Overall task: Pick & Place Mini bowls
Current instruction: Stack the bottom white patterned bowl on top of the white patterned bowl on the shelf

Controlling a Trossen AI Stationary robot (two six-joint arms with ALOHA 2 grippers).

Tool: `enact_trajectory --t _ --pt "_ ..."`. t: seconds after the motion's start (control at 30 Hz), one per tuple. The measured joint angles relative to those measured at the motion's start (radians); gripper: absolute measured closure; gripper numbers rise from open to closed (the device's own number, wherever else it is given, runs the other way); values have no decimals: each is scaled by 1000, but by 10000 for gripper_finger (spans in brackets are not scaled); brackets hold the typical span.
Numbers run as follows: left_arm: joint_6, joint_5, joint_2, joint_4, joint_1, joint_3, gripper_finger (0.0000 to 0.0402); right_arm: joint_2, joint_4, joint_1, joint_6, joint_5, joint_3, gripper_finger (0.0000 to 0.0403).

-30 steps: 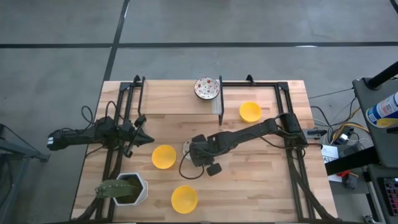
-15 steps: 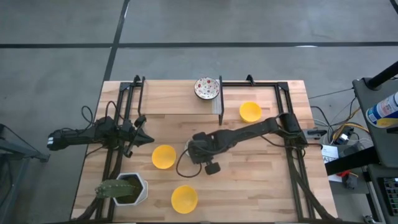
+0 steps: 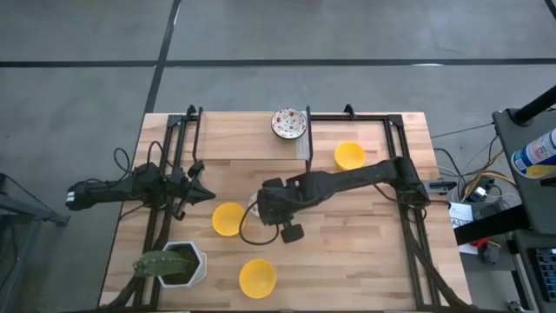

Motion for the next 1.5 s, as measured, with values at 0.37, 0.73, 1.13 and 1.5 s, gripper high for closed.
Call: enact_trajectory --t 0.37,0.73,1.13,1.5 --pt "0 0 0 0 0 0 402 -1 -184 0 -2 39 269 395" --pt "0 0 1 -1 0 0 402 -44 -343 -42 39 278 349 394" --pt "0 0 4 0 0 0 402 -88 -352 -166 22 470 354 394" --pt "0 0 4 0 0 0 402 -87 -350 -367 61 337 352 394"
